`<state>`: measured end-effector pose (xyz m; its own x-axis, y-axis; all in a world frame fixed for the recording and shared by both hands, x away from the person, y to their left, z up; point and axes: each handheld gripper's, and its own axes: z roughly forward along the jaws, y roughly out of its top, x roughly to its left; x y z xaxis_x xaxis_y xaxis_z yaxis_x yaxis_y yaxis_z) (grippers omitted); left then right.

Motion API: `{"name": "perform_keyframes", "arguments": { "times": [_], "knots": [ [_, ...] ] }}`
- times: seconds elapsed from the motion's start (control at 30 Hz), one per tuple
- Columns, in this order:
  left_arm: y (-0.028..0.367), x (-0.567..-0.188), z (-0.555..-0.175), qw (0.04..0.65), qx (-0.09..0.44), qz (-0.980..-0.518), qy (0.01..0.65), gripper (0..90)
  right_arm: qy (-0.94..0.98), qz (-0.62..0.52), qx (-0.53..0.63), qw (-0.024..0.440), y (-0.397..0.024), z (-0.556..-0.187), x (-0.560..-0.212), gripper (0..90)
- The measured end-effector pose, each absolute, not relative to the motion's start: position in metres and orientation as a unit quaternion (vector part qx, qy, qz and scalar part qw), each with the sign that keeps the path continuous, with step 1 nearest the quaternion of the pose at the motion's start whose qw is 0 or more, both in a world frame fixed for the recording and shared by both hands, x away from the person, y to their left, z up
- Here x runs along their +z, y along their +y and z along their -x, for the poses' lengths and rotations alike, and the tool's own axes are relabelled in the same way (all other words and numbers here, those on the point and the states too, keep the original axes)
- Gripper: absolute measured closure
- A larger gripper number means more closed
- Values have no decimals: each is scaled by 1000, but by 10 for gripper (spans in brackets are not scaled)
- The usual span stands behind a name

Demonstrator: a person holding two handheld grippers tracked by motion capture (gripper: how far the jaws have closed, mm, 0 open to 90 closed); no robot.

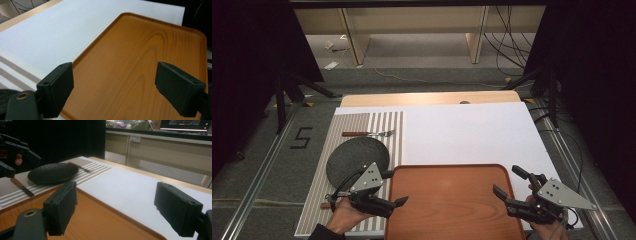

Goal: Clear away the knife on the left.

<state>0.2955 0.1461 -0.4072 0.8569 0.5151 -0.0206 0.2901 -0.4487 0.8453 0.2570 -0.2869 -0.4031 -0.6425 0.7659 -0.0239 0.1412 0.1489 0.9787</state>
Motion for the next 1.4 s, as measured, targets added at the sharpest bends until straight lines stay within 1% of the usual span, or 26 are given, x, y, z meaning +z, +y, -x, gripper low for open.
{"name": "perform_keyframes", "arguments": {
  "times": [0.17,0.2,0.6,0.97,1.4],
  "knots": [
    [154,-408,-295,440,119,-861,225,152,706,-322,567,276,-287,-257,-403,196],
    [158,-410,-295,424,121,-868,227,153,705,-322,568,276,-287,-257,-403,195],
    [184,-416,-299,358,129,-893,241,157,707,-321,566,276,-287,-257,-403,196],
    [204,-417,-303,296,113,-916,246,160,707,-321,566,276,-287,-257,-404,196],
    [219,-424,-300,197,83,-949,233,167,709,-321,564,277,-287,-258,-404,196]
  ]
}}
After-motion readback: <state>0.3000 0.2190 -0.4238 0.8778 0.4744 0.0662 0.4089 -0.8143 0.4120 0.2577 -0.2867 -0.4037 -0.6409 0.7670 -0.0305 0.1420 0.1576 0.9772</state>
